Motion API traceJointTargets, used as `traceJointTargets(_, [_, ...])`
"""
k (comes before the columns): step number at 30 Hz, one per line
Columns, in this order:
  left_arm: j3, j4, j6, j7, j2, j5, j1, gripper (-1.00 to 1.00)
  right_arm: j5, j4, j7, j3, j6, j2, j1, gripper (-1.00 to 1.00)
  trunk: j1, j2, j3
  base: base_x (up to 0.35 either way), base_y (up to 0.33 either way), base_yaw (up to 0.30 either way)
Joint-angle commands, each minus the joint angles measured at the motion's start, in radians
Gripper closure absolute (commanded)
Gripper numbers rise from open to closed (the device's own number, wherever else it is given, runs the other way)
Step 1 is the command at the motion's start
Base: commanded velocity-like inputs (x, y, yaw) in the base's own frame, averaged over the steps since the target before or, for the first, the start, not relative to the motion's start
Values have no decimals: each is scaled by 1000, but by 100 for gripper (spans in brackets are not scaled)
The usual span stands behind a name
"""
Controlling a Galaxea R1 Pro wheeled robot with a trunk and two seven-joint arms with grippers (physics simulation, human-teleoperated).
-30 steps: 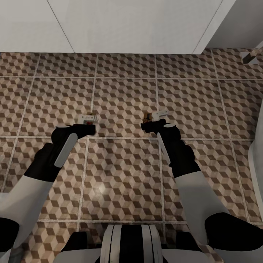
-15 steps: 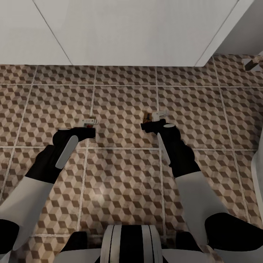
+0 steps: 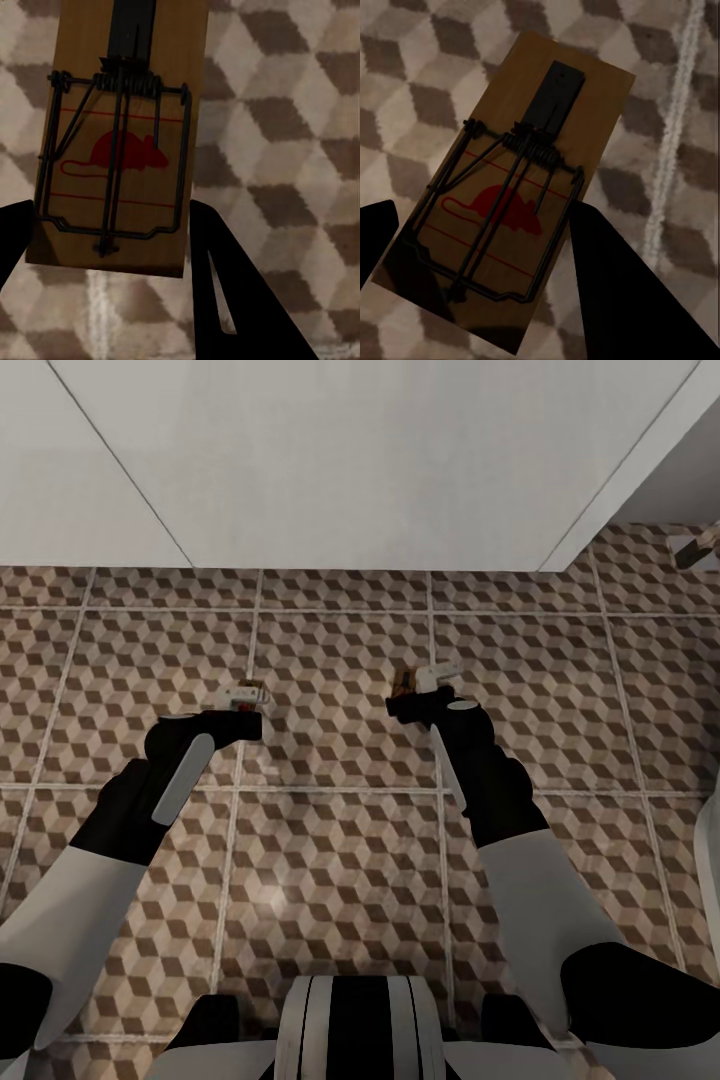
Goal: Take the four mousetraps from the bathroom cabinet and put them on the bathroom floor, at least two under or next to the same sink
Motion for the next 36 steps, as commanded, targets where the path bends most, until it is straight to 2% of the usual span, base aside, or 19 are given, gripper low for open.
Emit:
traceJointTargets(1, [-3, -2, -1, 10, 1, 7, 0, 100, 9, -1, 6, 0, 2, 0, -1, 100, 0, 0, -1, 9, 0, 0])
traceJointTargets(5, [-3, 8, -103, 10, 2, -1, 1, 100, 42, 7, 6, 0, -48, 0, -1, 100, 0, 0, -1, 4, 0, 0])
traceJointTargets(7, [-3, 29, -166, 9, 0, -18, 1, 100, 62, 16, 6, 1, -67, 0, -1, 100, 0, 0, -1, 1, 0, 0])
traceJointTargets(9, [-1, 47, -189, 8, -2, -35, 1, 100, 76, 27, 6, 2, -74, 0, -1, 100, 0, 0, -1, 0, 0, 0])
traceJointTargets(12, [2, 73, -206, 7, -4, -52, 2, 100, 94, 47, 5, 6, -80, 0, -1, 100, 0, 0, -1, 0, 0, 0])
traceJointTargets(21, [6, 133, -213, 7, -27, -62, 2, 100, 127, 119, 3, 8, -83, 0, -10, 100, 0, 0, -1, 0, 0, 0])
traceJointTargets(26, [6, 166, -214, 7, -44, -64, 1, 100, 130, 217, 2, 9, -84, 0, -77, 100, 0, 0, -1, 0, 0, 0])
traceJointTargets(31, [8, 211, -212, 7, -55, -64, -3, 100, 132, 380, -2, 9, -105, 0, -184, 100, 0, 0, -1, 0, 0, 0])
traceJointTargets(36, [8, 251, -204, 7, -87, -68, -17, 100, 131, 481, -19, 9, -147, 0, -251, 100, 0, 0, -1, 0, 0, 0])
